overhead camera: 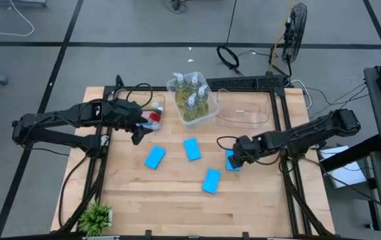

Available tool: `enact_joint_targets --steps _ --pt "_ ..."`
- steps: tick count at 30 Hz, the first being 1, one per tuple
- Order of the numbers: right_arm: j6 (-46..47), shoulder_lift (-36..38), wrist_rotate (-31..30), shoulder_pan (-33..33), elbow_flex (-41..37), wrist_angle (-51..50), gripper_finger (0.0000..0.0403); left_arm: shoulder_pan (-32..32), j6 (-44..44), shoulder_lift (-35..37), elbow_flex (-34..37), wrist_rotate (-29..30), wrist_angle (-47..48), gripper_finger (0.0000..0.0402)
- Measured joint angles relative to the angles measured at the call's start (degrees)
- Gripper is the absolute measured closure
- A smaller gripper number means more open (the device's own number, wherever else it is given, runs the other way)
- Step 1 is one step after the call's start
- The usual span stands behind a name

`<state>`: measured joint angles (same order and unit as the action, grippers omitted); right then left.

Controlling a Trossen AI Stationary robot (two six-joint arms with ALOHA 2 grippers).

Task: Pick & Place Kitchen Sink Supplies
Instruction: Put the blue sponge into the right transparent bin

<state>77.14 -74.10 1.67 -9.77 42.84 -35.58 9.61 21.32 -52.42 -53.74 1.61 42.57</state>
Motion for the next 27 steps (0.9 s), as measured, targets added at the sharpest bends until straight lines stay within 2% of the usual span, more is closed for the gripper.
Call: enact_joint_targets --steps 9,19,23,27 --pt "1.74 0.02 -1.33 0.01 -5.71 9.26 0.0174 0.0 0.0 -0.02 0.0 0.02 -1.06 0.0144" --pt "1.73 -3.8 -4.98 0.01 -8.16 11.68 0.0237 -0.02 0.06 -0.02 0.0 0.02 -3.91 0.0144" --pt "1.75 -4.27 -5.39 0.01 -9.04 11.37 0.028 -0.04 0.2 -0.02 0.0 0.02 -3.85 0.0144" --pt "1.23 -3.99 -6.4 0.01 -9.18 11.16 0.0343 -0.07 0.12 -0.02 0.0 0.02 -3.82 0.0144"
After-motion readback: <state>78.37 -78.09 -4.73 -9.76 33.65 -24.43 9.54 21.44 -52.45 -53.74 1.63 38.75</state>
